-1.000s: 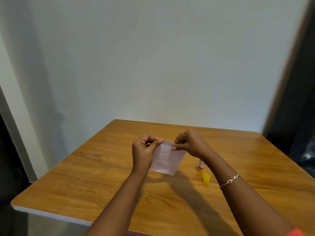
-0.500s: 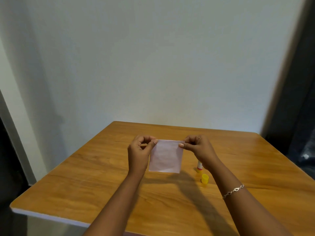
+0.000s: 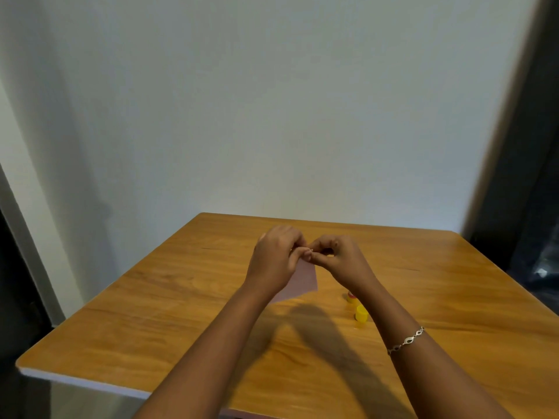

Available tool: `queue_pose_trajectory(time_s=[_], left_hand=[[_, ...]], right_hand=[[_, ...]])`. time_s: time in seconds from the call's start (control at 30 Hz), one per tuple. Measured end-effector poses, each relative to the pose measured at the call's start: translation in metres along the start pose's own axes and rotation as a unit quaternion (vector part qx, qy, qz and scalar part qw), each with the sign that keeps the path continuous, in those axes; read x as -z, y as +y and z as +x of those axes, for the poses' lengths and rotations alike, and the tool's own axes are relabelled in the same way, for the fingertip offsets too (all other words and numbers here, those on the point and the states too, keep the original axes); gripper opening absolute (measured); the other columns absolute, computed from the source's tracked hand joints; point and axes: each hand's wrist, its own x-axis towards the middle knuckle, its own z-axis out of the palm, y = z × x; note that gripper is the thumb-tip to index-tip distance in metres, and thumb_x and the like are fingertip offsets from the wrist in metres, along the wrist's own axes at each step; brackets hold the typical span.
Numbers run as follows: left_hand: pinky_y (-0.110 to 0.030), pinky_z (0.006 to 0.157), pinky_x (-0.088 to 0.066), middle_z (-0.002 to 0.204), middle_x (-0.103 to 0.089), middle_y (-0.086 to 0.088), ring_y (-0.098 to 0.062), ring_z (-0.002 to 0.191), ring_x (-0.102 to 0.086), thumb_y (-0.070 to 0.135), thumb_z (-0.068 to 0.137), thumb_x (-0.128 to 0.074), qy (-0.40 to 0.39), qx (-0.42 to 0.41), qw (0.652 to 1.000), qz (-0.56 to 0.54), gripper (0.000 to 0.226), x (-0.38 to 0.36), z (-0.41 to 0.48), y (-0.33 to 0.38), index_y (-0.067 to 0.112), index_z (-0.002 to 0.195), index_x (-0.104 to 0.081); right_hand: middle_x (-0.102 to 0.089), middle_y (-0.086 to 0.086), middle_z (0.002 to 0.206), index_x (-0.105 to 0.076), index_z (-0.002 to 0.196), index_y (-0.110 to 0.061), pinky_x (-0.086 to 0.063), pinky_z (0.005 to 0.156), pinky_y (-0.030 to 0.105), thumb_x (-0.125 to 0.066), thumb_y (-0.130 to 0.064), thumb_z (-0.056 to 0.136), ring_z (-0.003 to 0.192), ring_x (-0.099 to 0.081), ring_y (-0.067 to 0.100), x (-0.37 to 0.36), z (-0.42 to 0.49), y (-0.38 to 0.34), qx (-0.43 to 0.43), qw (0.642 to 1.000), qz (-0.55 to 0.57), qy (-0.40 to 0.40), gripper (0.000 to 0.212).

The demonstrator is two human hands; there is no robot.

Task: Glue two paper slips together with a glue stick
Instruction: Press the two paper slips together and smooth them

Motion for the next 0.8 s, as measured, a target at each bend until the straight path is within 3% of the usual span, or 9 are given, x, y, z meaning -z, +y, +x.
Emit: queue_pose_trajectory(time_s=[0.13,0.27,0.43,0.57,0.7,0.77,0.8], left_hand=[[-0.015,0.057,-0.027,0.072,-0.049,0.005,-0.014,0.072,-0.044,0.009,0.081,-0.062,-0.011,-0.009,1.0,-0.014,0.011,0.0,0.0,-0.002,0.006,0.072,-0.057],[-0.022,0.057,-0.034,0.071,-0.053,0.001,-0.016,0.068,-0.048,0.006,0.082,-0.057,0.002,0.007,0.998,-0.059,0.01,0.003,0.001,-0.004,0.004,0.072,-0.056],[-0.005,0.056,-0.035,0.066,-0.052,0.01,0.008,0.067,-0.051,-0.003,0.081,-0.059,0.07,0.046,0.989,-0.121,0.011,0.016,0.003,-0.004,0.002,0.071,-0.058],[-0.009,0.055,-0.037,0.067,-0.056,0.007,0.0,0.065,-0.052,0.0,0.082,-0.058,0.097,0.097,0.977,-0.161,0.011,0.018,-0.001,-0.011,0.004,0.073,-0.06],[-0.012,0.057,-0.039,0.067,-0.057,0.006,-0.001,0.064,-0.052,0.002,0.084,-0.058,0.127,0.146,0.96,-0.203,0.023,0.016,-0.006,-0.015,0.018,0.067,-0.056],[-0.01,0.057,-0.039,0.067,-0.057,0.007,0.003,0.061,-0.051,0.003,0.085,-0.057,0.148,0.171,0.947,-0.227,0.028,0.016,-0.008,-0.016,0.024,0.066,-0.054],[-0.011,0.057,-0.039,0.067,-0.057,0.006,0.004,0.06,-0.05,0.004,0.085,-0.057,0.155,0.183,0.941,-0.241,0.028,0.016,-0.009,-0.016,0.024,0.066,-0.054]], right_hand=[[-0.06,0.008,0.063,-0.07,0.071,-0.008,-0.039,0.061,0.036,-0.067,-0.01,0.078,0.066,-0.052,0.022,-0.001,0.002,0.001,-0.011,0.998,0.035,-0.042,0.008],[-0.065,0.013,0.071,-0.071,0.079,0.002,-0.047,0.065,0.04,-0.068,-0.009,0.078,0.07,-0.058,0.021,0.001,0.002,0.003,-0.027,0.997,0.027,-0.06,0.012],[-0.061,0.001,0.063,-0.07,0.074,0.002,-0.041,0.059,0.026,-0.069,-0.006,0.076,0.054,-0.051,-0.001,0.002,-0.003,0.016,-0.072,0.995,0.03,-0.065,0.008],[-0.065,0.002,0.065,-0.071,0.073,-0.005,-0.042,0.058,0.021,-0.069,-0.007,0.076,0.059,-0.056,0.003,0.006,-0.008,0.02,-0.091,0.994,0.033,-0.055,0.004],[-0.054,-0.013,0.038,-0.066,0.073,-0.003,-0.032,0.034,0.011,-0.063,-0.002,0.081,0.035,-0.047,0.0,0.01,-0.014,0.012,-0.096,0.992,0.073,-0.041,0.008],[-0.058,-0.006,0.051,-0.064,0.077,0.002,-0.033,0.031,0.009,-0.059,0.003,0.082,0.033,-0.047,-0.002,0.01,-0.017,0.008,-0.101,0.985,0.139,-0.012,0.007],[-0.059,0.006,0.06,-0.063,0.077,0.003,-0.032,0.031,0.008,-0.058,0.004,0.082,0.034,-0.048,-0.003,0.01,-0.018,0.006,-0.106,0.979,0.171,0.007,0.008]])
